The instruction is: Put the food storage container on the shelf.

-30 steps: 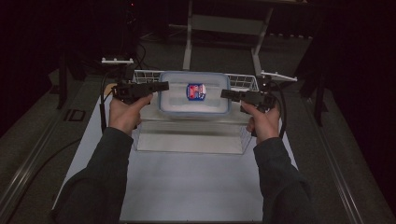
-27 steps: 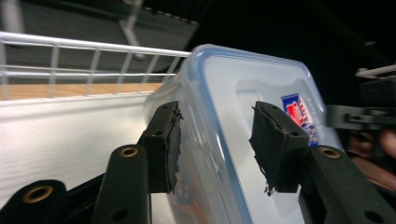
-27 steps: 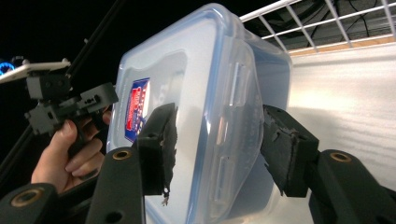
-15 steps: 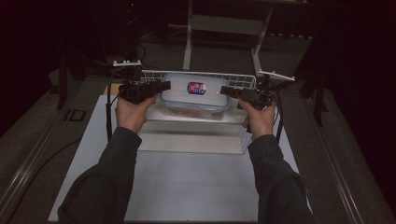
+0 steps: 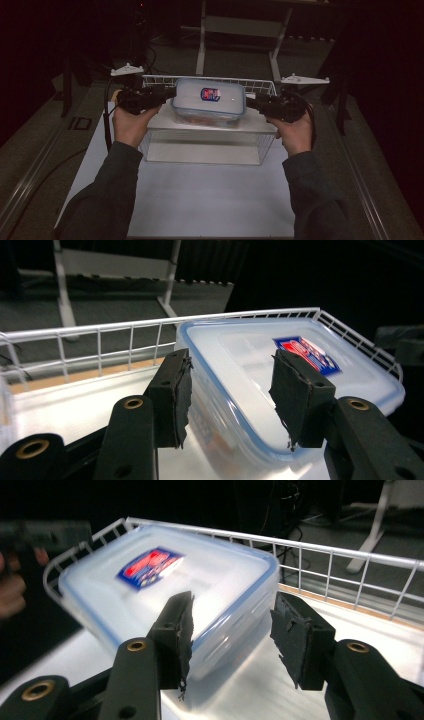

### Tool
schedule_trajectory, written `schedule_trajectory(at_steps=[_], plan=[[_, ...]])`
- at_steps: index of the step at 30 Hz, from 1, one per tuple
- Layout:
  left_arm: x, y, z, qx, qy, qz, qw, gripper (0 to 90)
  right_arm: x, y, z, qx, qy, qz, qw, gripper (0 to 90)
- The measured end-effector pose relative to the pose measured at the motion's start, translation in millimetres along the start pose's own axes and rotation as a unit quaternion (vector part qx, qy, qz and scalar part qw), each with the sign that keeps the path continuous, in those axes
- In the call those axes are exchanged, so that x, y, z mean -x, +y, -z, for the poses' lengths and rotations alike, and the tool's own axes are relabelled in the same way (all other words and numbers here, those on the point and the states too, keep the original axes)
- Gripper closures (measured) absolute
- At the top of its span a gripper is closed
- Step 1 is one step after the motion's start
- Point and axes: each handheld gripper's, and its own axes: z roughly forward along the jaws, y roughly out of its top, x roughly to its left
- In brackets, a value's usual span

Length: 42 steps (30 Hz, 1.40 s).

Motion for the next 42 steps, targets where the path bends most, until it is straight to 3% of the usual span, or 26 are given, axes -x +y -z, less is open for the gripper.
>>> schedule_trajectory(at_steps=[1,2,3,6,14,21,22,27,28,29,30,33,36,37,42], plan=[[2.3,-0.2,3.6,0.000,0.002,-0.011,0.9999,49.7,0.0,0.0,0.0,0.000,0.000,0.000,1.0000,50.3],[6.3,-0.8,10.2,-0.002,0.004,-0.031,0.9995,49.6,-4.4,-0.5,5.9,-0.004,0.002,0.018,0.9998,50.2],[6.3,-0.8,10.2,-0.002,0.004,-0.031,0.9995,49.3,-4.4,-0.5,5.9,-0.004,0.002,0.018,0.9998,50.2],[12.9,-5.1,25.3,-0.011,0.004,-0.068,0.9976,47.2,-12.4,-2.9,16.3,-0.020,0.006,0.049,0.9986,49.6],[16.6,-23.7,52.4,-0.012,0.003,-0.113,0.9936,43.4,-23.2,-15.4,31.0,-0.034,0.005,0.099,0.9945,42.3],[11.4,-44.9,67.9,-0.016,0.008,-0.141,0.9898,42.3,-17.7,-35.7,41.5,-0.043,0.001,0.105,0.9935,39.0],[7.9,-53.6,72.8,-0.021,0.015,-0.147,0.9888,42.4,-14.0,-44.0,46.3,-0.046,-0.006,0.105,0.9934,38.7],[-0.1,-74.1,81.6,-0.025,0.020,-0.149,0.9883,42.3,-8.1,-62.6,56.3,-0.048,-0.011,0.107,0.9930,37.7],[-2.7,-83.3,84.4,-0.020,0.020,-0.145,0.9891,42.3,-6.1,-74.1,59.6,-0.047,-0.021,0.110,0.9926,36.3],[-2.7,-83.3,84.4,-0.020,0.020,-0.145,0.9891,42.2,-6.1,-74.1,59.6,-0.047,-0.021,0.110,0.9926,36.3],[-4.9,-94.1,86.6,-0.019,0.025,-0.147,0.9886,42.2,-4.1,-86.8,61.3,-0.047,-0.026,0.107,0.9928,35.6],[-7.3,-107.2,88.1,-0.017,0.025,-0.152,0.9880,41.8,-2.1,-99.9,62.1,-0.046,-0.027,0.102,0.9933,34.8],[-10.8,-119.1,89.5,-0.015,0.023,-0.146,0.9888,41.7,1.2,-119.1,62.4,-0.049,-0.033,0.095,0.9937,33.9],[-17.3,-136.6,90.3,-0.013,0.025,-0.133,0.9908,41.7,4.3,-132.0,61.9,-0.054,-0.043,0.092,0.9933,33.7],[-29.8,-163.9,89.2,-0.021,0.031,-0.111,0.9931,40.9,13.0,-164.2,62.4,-0.061,-0.053,0.074,0.9940,33.7]])
